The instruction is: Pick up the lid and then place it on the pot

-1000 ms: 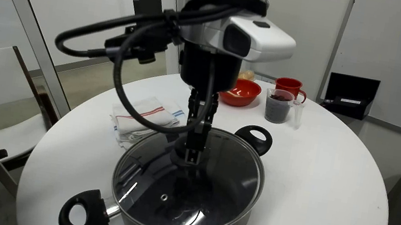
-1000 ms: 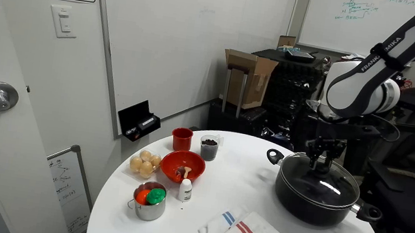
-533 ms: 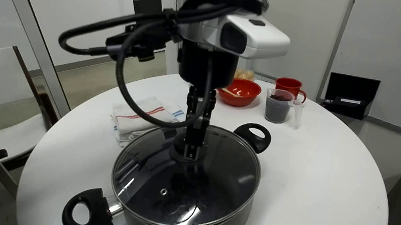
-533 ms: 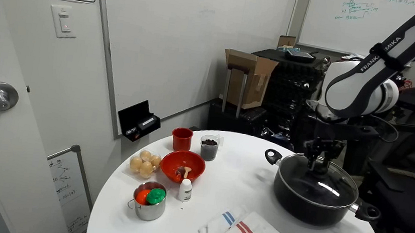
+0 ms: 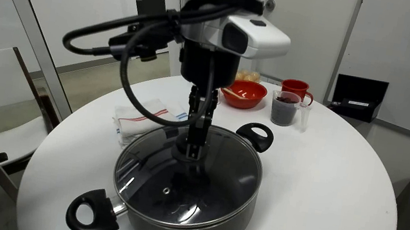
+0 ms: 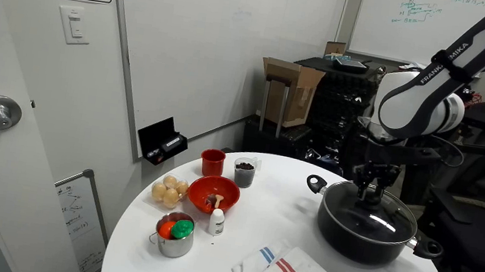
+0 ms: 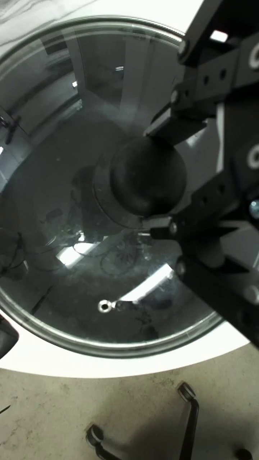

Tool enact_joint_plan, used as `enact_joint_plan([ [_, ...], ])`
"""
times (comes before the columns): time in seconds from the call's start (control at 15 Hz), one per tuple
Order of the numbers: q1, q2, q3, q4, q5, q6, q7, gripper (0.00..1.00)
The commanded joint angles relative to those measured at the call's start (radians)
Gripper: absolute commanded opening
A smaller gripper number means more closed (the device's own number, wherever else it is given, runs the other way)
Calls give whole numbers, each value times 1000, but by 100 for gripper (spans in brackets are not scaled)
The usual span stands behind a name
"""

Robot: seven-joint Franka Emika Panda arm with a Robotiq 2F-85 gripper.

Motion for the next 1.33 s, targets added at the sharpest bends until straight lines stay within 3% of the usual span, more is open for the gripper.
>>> enact_joint_plan([
  [0.0,0,-23,12,-13,32,14,-19,83],
  [0.13,0,-28,14,-14,33,15,-19,97],
  [0.2,0,-30,16,-14,33,16,-20,99],
  [1.27,12,-28,6,3,13,-2,-8,100],
])
